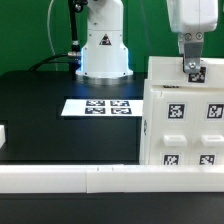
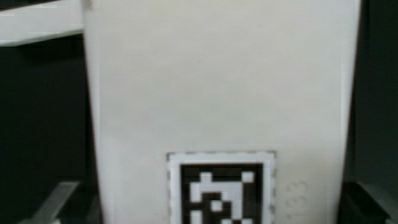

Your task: Assemble cabinet

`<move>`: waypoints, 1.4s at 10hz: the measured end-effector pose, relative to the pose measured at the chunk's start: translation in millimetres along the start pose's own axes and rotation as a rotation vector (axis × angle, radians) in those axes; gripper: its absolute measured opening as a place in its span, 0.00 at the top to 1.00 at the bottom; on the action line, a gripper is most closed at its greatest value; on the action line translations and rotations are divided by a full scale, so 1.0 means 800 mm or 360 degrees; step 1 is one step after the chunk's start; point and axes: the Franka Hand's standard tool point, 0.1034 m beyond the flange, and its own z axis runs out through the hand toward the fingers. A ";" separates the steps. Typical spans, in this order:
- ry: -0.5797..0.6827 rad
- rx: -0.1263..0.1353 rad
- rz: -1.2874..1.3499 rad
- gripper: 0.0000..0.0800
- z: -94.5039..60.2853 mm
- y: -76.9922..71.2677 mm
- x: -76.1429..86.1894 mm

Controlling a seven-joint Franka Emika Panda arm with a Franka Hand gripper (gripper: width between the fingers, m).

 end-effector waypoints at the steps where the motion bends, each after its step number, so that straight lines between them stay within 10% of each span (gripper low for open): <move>1: -0.0001 -0.0001 -0.0024 0.21 0.001 0.000 0.000; 3: -0.0023 -0.0012 -0.0361 0.01 -0.005 0.000 0.002; 14: -0.0019 -0.0073 -0.2469 0.00 -0.027 0.011 -0.024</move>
Offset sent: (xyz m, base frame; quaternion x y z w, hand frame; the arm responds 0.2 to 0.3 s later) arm -0.0032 0.0074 0.0197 0.0023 -0.1187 -0.2638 0.9572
